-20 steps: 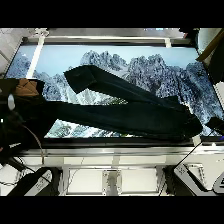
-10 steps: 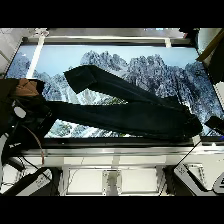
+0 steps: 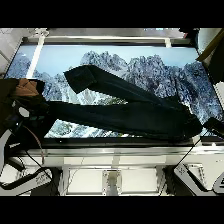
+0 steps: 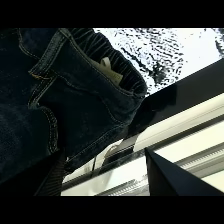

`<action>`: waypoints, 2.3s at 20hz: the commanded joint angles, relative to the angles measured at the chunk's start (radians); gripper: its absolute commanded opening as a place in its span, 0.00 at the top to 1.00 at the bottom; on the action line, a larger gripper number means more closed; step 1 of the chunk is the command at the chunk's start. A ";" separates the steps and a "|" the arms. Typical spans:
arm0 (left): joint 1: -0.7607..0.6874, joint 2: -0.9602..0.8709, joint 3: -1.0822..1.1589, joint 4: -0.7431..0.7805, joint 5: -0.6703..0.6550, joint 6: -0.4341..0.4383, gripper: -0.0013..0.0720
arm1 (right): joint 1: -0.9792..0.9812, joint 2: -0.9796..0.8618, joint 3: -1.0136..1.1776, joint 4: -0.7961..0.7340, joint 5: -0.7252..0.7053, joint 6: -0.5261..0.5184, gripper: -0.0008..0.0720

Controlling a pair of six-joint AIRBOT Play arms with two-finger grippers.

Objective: Fold the clothes and pants, and hang the long-sleeved shirts on hangers.

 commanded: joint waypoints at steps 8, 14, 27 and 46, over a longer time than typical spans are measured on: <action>0.006 -0.016 0.185 0.078 -0.150 0.121 0.95 | 0.000 0.002 0.005 -0.060 0.026 0.000 0.25; 0.001 0.269 0.219 0.423 -0.695 0.153 0.95 | 0.000 0.003 0.014 -0.165 0.025 -0.001 0.25; 0.013 0.461 0.194 0.138 -0.441 0.187 0.24 | 0.001 0.002 0.058 -0.012 -0.004 -0.023 0.25; -0.240 -0.451 0.451 -0.989 -0.095 0.753 0.12 | 0.001 0.001 0.068 0.309 -0.053 -0.101 0.25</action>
